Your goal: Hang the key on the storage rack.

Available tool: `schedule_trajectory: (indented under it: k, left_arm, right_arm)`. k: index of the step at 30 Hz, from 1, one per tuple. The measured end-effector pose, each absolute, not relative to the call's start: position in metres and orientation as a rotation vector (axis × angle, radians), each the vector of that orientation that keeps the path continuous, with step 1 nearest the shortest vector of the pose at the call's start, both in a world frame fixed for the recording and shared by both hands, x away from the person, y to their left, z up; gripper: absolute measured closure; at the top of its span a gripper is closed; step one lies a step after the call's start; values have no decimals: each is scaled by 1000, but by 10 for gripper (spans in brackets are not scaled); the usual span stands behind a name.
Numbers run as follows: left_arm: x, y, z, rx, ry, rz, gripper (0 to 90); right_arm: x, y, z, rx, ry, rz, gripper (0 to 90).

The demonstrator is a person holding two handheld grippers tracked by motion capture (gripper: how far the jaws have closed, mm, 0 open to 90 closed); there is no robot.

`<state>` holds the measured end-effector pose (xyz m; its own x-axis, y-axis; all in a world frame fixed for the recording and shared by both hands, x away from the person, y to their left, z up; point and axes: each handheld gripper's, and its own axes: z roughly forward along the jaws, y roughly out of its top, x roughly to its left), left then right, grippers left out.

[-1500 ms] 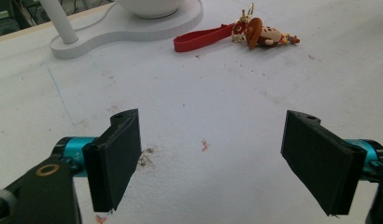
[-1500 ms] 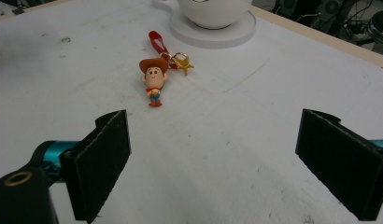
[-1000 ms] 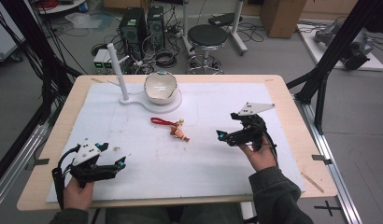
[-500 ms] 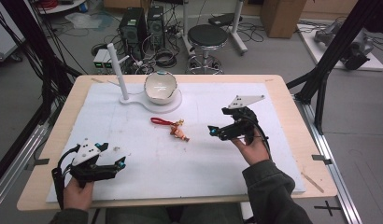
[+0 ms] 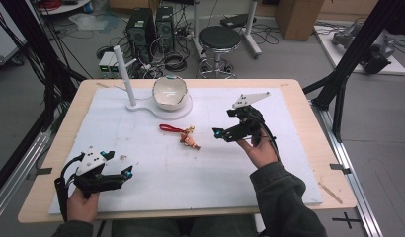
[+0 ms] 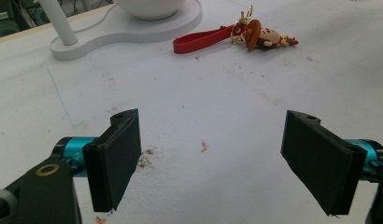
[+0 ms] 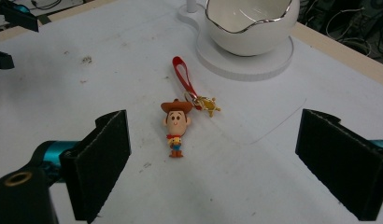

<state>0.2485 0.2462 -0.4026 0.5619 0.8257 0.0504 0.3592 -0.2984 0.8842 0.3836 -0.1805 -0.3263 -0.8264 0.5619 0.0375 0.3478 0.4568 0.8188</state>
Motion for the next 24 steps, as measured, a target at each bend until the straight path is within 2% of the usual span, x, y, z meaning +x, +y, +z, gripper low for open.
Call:
schedule_trajectory:
  k: [24]
  left_arm:
    - [248,247,-402,1883,961,645,206]
  right_arm:
    - [403,-144,-315,736,2516,1290,96]
